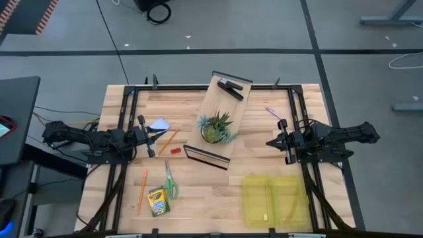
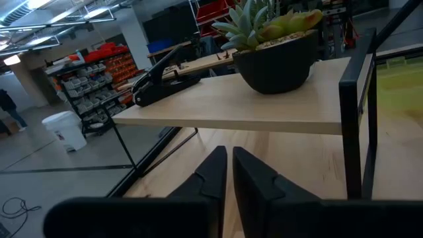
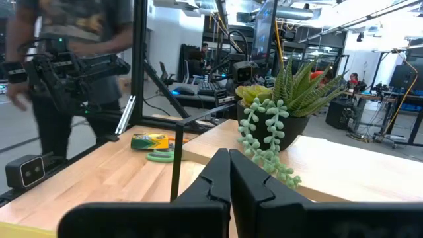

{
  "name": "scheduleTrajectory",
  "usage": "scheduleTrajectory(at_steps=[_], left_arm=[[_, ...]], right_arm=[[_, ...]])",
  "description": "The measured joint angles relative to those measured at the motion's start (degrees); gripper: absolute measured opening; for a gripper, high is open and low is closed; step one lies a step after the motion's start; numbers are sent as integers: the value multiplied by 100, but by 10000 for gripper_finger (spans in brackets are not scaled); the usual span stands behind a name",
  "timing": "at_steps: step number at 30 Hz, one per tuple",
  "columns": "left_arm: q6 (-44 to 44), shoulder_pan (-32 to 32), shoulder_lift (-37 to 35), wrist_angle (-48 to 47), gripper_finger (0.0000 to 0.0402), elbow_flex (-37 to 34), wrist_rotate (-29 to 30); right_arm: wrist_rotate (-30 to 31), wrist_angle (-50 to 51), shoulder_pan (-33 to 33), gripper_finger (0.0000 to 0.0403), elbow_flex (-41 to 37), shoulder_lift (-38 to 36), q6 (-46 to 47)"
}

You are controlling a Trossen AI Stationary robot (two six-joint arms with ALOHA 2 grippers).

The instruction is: Pack school essentials

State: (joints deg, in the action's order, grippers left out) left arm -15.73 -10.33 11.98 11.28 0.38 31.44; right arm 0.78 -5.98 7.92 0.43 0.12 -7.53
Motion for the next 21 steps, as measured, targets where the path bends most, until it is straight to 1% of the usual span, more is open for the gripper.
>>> scheduleTrajectory(at_steps=[5,15,21], left_arm=[[0,-1,0,0,30,-1,0],[0,-2,-1,-1,41,0,0],[1,-2,1,1,34,-1,0]], right_arm=[[2,1,-2,7,-1,0,0],[0,1,-1,7,0,0,0],[1,1,-2,7,-1,0,0]])
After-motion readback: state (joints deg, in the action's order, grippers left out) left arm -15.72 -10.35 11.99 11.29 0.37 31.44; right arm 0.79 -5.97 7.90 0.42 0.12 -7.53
